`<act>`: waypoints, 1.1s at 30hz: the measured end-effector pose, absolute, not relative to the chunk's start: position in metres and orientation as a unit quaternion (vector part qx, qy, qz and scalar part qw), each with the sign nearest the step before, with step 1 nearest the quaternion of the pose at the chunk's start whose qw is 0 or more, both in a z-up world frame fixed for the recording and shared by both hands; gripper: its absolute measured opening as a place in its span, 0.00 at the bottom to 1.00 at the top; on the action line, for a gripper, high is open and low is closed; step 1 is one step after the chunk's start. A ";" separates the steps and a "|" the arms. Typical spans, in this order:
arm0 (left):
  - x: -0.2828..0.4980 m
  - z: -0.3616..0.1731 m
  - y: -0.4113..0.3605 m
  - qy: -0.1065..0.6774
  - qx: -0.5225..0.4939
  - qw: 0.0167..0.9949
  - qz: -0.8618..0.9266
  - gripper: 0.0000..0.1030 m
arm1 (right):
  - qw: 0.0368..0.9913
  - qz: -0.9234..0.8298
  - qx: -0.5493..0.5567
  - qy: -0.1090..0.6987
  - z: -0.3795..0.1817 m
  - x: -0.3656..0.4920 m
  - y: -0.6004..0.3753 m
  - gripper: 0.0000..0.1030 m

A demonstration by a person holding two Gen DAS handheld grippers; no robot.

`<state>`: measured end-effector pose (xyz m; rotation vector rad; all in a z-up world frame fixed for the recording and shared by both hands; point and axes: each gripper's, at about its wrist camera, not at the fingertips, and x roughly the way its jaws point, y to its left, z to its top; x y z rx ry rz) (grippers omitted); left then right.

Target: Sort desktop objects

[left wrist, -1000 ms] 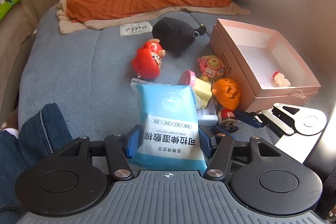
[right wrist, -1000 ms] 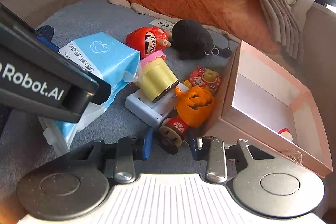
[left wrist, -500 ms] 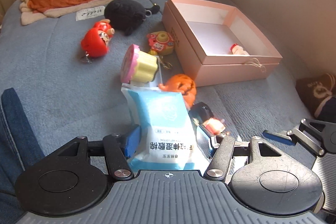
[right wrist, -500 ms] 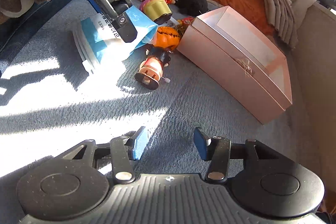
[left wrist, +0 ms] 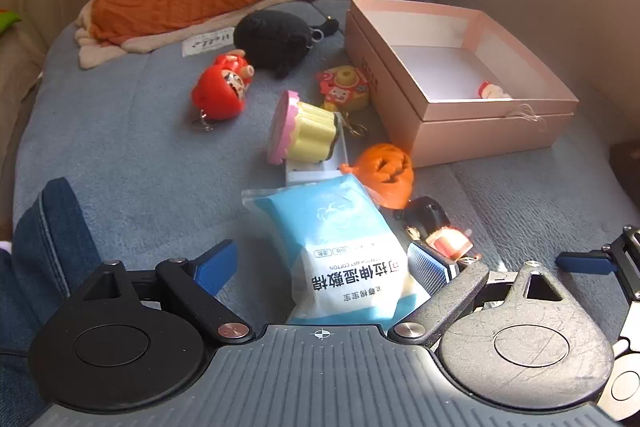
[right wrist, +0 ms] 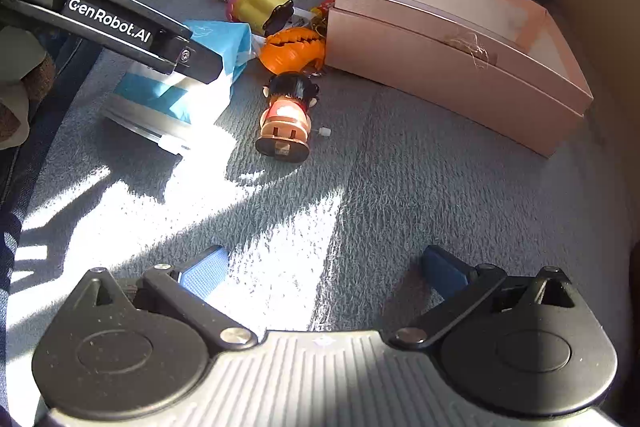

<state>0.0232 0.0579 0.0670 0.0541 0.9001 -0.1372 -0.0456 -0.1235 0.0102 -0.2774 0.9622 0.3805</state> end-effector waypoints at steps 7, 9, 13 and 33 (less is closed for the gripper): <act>0.032 0.068 0.076 0.427 -0.002 0.904 -0.014 0.94 | 0.853 0.160 -0.131 0.480 0.013 -0.038 -0.114 1.00; 0.031 0.068 0.075 0.425 0.000 0.905 -0.017 0.94 | 0.855 0.162 -0.123 0.477 0.020 -0.036 -0.115 1.00; 0.029 0.070 0.075 0.416 -0.002 0.909 -0.021 0.94 | 0.906 0.131 -0.142 0.376 0.051 -0.033 -0.117 1.00; 0.018 0.073 0.068 0.415 -0.028 0.904 -0.097 0.97 | 0.915 0.011 0.036 0.401 0.066 0.115 -0.193 1.00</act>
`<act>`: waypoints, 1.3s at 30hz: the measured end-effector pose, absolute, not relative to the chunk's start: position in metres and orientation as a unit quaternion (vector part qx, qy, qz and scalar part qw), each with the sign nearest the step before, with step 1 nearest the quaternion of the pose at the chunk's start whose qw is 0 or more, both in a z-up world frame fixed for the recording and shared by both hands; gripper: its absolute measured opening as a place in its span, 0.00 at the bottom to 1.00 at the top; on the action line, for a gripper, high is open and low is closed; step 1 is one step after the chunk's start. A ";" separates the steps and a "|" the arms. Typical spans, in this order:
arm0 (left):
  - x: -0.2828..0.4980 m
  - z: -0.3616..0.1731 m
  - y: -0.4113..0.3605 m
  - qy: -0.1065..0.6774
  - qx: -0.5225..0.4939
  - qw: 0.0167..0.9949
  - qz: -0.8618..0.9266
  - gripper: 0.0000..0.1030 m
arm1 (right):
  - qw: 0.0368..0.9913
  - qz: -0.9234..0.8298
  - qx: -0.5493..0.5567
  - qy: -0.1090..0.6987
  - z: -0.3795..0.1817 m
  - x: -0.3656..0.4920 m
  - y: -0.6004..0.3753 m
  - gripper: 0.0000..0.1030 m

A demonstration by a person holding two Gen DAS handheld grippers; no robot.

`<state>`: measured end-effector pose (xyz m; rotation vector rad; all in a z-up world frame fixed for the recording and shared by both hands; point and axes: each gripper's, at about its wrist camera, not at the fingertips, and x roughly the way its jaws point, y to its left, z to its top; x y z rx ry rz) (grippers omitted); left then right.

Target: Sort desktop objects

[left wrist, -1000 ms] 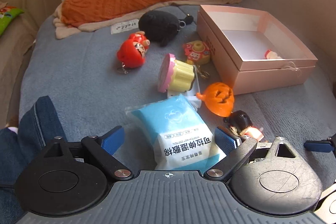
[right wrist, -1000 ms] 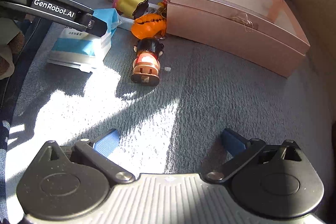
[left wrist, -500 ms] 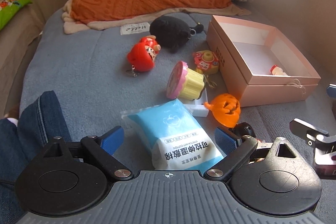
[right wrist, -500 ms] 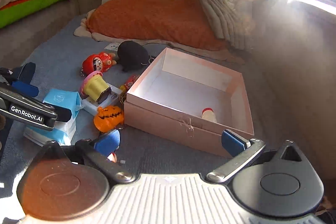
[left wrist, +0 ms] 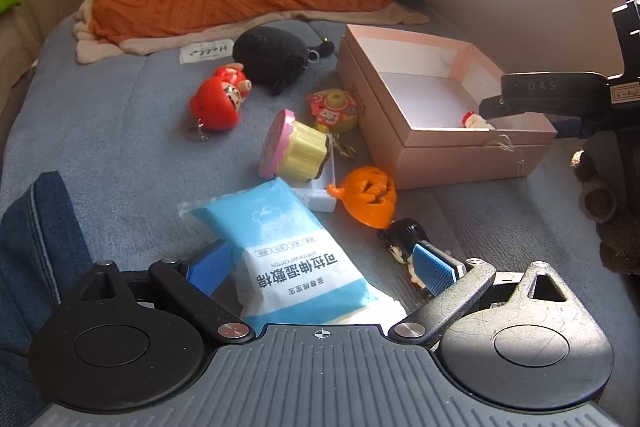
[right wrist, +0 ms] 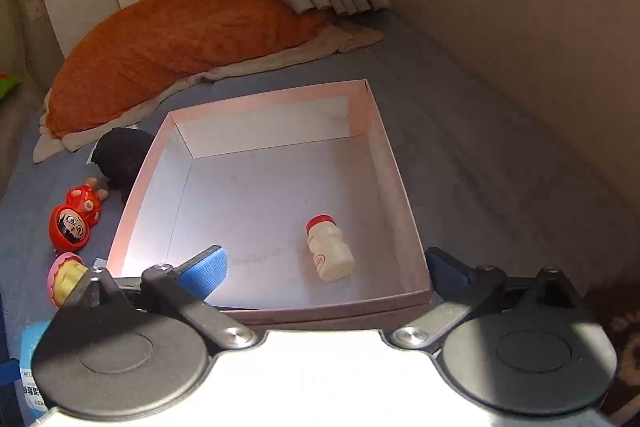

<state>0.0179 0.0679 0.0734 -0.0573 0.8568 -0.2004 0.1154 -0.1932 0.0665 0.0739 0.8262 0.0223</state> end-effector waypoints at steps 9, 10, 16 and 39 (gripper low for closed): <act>0.017 0.078 0.073 0.408 -0.036 0.908 -0.086 0.97 | 0.935 0.123 -0.111 0.312 0.088 0.055 -0.141 0.94; 0.019 0.081 0.077 0.402 -0.042 0.912 -0.075 0.97 | 0.930 0.140 -0.127 0.317 0.085 0.044 -0.137 0.85; 0.025 0.086 0.094 0.401 -0.070 0.912 -0.050 0.97 | 0.894 0.204 -0.156 0.367 0.047 0.011 -0.102 0.73; 0.041 0.055 0.058 0.465 0.006 0.885 -0.036 0.77 | 0.837 0.219 -0.222 0.450 0.022 -0.056 -0.111 0.30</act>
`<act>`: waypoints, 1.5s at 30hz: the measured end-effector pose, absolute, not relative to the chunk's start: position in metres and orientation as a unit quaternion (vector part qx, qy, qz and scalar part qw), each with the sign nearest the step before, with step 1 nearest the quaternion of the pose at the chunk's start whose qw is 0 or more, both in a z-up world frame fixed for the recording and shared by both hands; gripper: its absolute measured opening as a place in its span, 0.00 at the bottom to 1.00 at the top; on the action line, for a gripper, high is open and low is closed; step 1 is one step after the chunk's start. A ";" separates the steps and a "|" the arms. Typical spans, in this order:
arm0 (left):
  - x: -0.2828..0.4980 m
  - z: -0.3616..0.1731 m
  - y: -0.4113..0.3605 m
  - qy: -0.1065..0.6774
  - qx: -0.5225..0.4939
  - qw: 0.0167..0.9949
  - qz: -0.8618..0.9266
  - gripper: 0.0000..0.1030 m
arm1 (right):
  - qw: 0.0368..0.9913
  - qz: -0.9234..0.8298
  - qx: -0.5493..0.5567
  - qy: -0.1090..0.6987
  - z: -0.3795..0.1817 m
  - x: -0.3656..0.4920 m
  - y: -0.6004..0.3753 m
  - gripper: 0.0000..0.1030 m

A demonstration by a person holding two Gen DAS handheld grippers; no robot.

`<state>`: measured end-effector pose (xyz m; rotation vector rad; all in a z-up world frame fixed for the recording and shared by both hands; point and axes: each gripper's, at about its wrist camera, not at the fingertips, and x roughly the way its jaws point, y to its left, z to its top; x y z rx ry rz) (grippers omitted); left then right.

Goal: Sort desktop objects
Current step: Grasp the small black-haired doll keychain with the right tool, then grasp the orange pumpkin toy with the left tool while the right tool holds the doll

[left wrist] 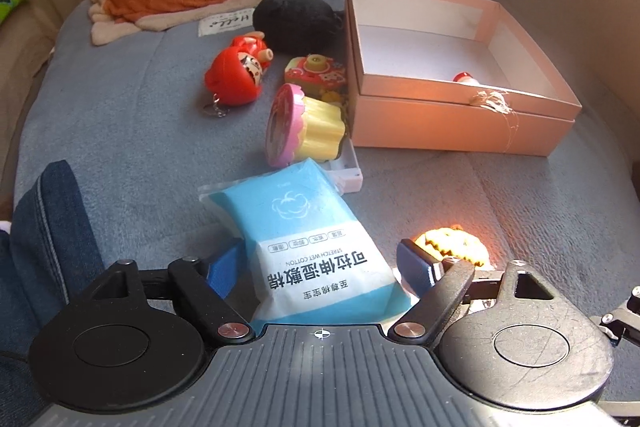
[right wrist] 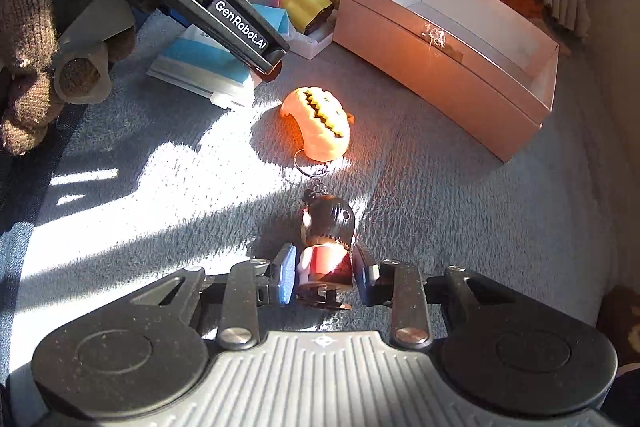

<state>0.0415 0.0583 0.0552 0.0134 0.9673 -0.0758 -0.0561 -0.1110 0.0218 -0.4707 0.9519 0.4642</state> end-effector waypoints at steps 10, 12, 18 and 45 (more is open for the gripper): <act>0.016 0.074 0.057 0.462 0.021 0.884 -0.071 0.64 | 0.863 0.197 -0.182 0.427 0.042 -0.048 -0.120 0.29; 0.013 0.075 0.055 0.456 0.028 0.887 -0.075 0.64 | 0.877 0.189 -0.161 0.412 0.057 -0.049 -0.128 0.29; 0.030 0.085 0.056 0.402 0.074 0.912 -0.041 0.65 | 0.853 0.210 -0.186 0.439 0.051 -0.053 -0.129 0.29; 0.031 0.045 -0.006 0.462 0.093 0.871 -0.138 0.64 | 0.837 0.217 -0.244 0.439 0.013 -0.071 -0.107 0.37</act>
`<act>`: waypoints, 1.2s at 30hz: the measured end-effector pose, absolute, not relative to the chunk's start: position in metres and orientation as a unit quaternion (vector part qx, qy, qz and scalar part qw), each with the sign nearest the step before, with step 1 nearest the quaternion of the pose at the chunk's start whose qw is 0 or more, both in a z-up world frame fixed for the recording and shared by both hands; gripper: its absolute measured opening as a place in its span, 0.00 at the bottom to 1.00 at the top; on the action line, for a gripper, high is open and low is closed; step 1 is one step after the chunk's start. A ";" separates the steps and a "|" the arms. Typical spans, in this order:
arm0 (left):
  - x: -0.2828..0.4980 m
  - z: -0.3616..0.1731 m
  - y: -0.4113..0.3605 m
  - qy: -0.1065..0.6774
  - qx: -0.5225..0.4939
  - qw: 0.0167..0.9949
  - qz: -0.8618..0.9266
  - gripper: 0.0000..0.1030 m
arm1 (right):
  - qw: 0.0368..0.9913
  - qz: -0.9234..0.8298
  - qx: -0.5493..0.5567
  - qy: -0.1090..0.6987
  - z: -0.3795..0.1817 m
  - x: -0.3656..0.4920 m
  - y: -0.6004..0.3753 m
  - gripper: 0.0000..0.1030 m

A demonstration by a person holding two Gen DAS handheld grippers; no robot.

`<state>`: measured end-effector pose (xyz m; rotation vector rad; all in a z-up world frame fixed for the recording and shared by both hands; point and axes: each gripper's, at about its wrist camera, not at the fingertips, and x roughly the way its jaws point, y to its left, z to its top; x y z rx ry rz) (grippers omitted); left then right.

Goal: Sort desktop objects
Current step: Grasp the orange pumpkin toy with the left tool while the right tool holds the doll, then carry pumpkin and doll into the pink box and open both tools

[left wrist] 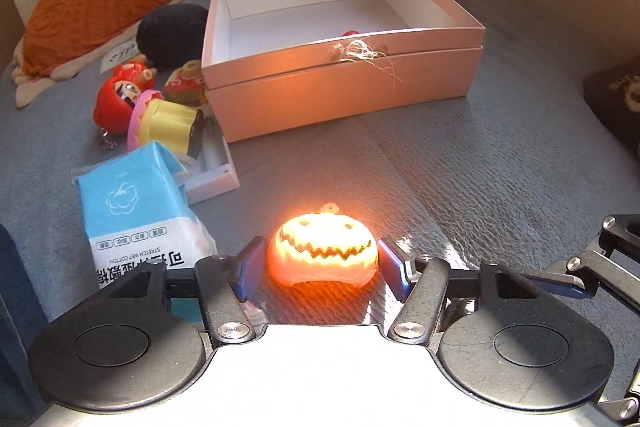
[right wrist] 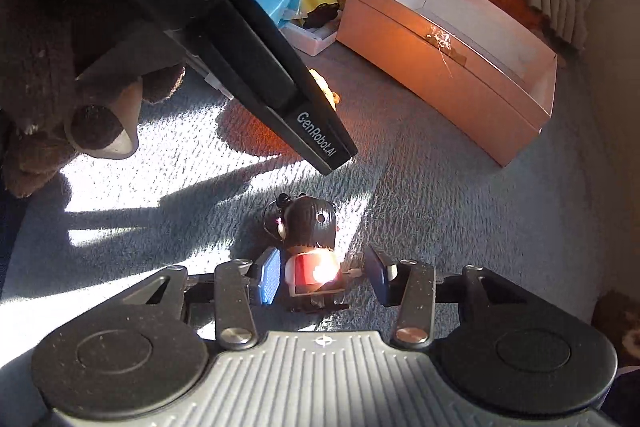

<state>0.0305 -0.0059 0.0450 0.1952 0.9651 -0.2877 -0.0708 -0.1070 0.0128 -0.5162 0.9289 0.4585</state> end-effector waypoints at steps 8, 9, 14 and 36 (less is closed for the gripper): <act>-0.008 0.082 0.020 0.458 0.085 0.869 -0.166 0.64 | 0.813 0.242 -0.191 0.493 0.053 -0.087 -0.120 0.27; -0.013 0.088 0.023 0.456 0.085 0.869 -0.173 0.64 | 0.815 0.243 -0.182 0.493 0.066 -0.088 -0.127 0.18; -0.024 0.148 0.030 0.400 0.066 0.893 -0.196 0.64 | 0.864 0.217 -0.130 0.436 0.147 -0.073 -0.157 0.03; 0.007 0.122 0.014 0.422 0.078 0.886 -0.177 0.64 | 0.769 0.249 -0.258 0.529 0.028 -0.103 -0.125 0.35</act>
